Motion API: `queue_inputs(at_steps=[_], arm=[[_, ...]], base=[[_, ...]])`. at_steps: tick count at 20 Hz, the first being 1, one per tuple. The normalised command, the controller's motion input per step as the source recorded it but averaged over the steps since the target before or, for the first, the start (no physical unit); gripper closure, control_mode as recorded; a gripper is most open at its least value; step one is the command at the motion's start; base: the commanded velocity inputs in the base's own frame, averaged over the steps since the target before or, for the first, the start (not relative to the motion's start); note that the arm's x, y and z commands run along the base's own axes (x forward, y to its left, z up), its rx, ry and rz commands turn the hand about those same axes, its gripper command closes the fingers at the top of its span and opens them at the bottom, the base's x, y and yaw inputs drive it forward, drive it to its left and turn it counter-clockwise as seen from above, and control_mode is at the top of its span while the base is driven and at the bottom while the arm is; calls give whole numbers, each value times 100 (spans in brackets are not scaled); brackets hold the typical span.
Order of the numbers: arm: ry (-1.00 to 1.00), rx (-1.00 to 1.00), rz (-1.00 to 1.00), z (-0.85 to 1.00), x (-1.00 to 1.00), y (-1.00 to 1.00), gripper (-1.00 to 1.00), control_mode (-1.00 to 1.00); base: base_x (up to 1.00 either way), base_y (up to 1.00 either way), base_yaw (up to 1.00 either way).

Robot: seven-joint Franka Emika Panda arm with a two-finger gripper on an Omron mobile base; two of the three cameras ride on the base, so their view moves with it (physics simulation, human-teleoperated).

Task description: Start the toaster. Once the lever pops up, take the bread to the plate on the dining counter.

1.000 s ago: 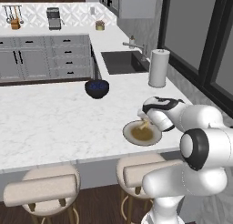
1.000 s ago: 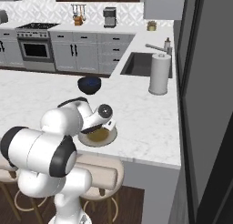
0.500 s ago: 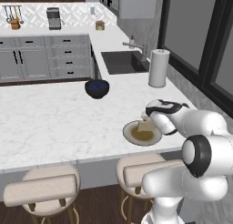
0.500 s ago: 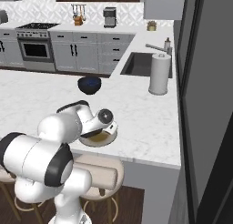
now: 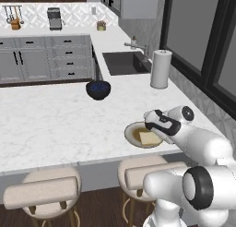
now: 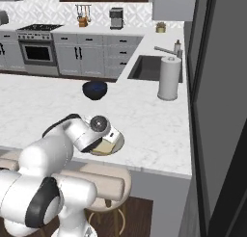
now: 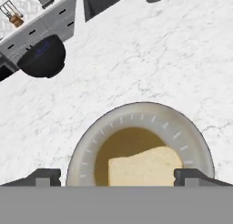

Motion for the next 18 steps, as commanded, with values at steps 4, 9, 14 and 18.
queue_inputs(at_steps=[4, 9, 14, 18], arm=[[14, -7, -11, 80, 0, 0, -100, -100], [17, -13, -5, 49, -3, 0, -100, -100], [13, -17, 0, 28, -34, -1, -100, -100], [8, -19, 0, 19, -74, 0, -100, -100]], base=[[0, 0, 0], [0, 0, 0], [0, 0, 0], [0, 0, 0]])
